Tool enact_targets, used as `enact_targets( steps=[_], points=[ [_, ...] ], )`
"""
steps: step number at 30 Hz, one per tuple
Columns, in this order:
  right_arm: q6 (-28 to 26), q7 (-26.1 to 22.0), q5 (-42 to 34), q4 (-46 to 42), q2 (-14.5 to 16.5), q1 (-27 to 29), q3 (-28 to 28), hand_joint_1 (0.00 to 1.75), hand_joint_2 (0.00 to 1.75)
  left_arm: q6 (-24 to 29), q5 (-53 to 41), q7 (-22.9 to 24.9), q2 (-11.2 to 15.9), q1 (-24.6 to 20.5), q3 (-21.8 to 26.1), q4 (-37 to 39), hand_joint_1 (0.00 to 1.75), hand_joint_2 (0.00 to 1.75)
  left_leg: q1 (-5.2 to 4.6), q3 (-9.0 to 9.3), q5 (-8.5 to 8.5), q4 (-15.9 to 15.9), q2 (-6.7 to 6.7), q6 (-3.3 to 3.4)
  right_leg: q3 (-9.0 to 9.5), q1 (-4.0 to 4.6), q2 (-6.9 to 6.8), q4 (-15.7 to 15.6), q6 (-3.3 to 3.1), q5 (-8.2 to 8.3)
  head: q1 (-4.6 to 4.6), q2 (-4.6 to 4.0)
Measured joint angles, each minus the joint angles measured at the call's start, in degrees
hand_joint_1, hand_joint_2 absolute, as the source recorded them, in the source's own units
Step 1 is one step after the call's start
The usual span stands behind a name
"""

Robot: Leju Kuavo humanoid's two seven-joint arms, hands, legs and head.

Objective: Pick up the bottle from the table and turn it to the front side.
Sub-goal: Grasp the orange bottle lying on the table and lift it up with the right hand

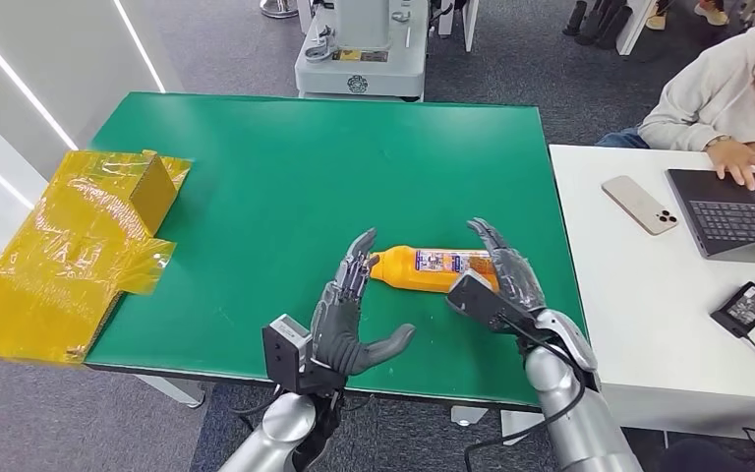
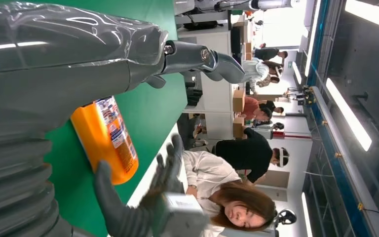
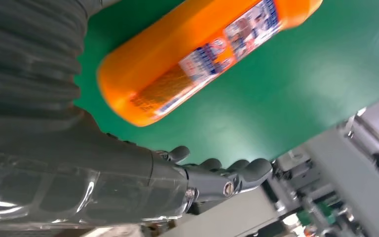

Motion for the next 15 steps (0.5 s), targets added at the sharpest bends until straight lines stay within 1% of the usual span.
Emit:
enact_targets(
  steps=[2, 6, 10, 15],
  points=[
    [0.93, 0.56, 0.98, 4.17, -0.01, -2.81, 2.02, 0.00, 1.75, -0.05, 0.07, -0.06, -0.01, -0.75, -0.16, 0.95, 0.00, 1.75, 0.00, 0.00, 0.00, 0.00, -0.04, 0.00, 0.00, 0.00, -0.03, 0.00, 0.00, 0.00, 0.00, 0.00],
    [3.22, 2.51, 3.20, 10.43, -0.04, -6.66, 5.30, 0.00, 1.75, -0.12, 0.37, -0.09, 0.02, -1.99, -0.42, 2.57, 0.00, 1.75, 0.00, -0.03, 0.00, 0.00, -0.04, -0.01, -0.01, 0.01, -0.01, 0.00, 0.00, -0.01, 0.00, 0.00],
    [6.81, 5.12, 5.46, 16.69, -0.28, -11.51, 9.40, 0.00, 1.75, -0.13, 1.51, 0.20, -0.01, -3.73, -0.73, 4.41, 0.00, 1.75, 0.00, -0.03, 0.00, 0.01, -0.02, 0.00, -0.02, 0.01, 0.00, -0.01, 0.00, 0.00, 0.00, 0.00],
    [11.08, 6.98, 6.60, 22.33, -0.88, -16.92, 13.33, 0.00, 1.75, 0.47, 2.52, 0.36, -0.01, -4.90, -0.74, 6.07, 0.00, 1.75, 0.00, -0.03, 0.01, 0.03, -0.03, 0.00, -0.01, 0.00, -0.01, 0.00, 0.01, 0.01, 0.00, 0.00]
  ],
)
